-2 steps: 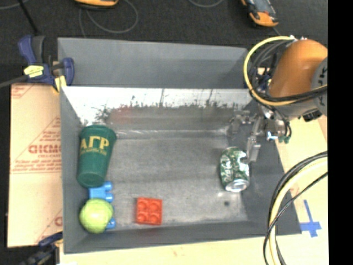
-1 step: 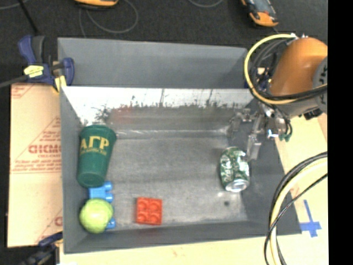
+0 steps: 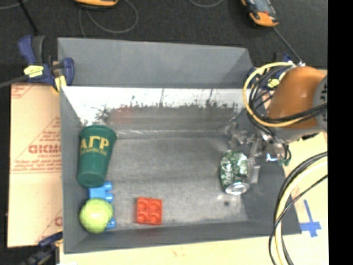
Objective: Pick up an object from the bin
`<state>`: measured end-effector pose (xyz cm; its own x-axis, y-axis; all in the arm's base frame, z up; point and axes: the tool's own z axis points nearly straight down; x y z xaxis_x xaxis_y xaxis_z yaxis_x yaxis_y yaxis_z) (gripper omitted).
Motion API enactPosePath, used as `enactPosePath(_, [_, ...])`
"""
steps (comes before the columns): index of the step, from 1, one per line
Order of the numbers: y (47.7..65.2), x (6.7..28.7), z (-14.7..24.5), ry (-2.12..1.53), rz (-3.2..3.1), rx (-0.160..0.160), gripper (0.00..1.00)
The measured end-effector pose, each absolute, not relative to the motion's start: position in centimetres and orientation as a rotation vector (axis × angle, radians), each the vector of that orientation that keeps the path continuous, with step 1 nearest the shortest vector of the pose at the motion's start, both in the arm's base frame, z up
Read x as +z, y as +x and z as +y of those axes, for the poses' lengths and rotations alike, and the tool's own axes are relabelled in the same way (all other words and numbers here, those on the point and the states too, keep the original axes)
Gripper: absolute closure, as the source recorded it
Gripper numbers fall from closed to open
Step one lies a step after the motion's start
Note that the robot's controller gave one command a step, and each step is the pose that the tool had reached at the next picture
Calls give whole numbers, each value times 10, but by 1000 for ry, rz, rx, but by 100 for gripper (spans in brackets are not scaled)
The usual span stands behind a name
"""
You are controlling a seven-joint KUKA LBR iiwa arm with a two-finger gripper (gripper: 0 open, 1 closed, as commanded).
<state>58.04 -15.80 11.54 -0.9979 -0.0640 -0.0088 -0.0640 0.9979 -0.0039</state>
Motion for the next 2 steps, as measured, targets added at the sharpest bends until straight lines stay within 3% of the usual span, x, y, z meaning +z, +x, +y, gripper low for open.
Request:
enactPosePath(1, [562, 107, -162, -121, 3118, -10, 0])
enactPosePath(2, [544, 91, -148, 39, 3101, -30, 100])
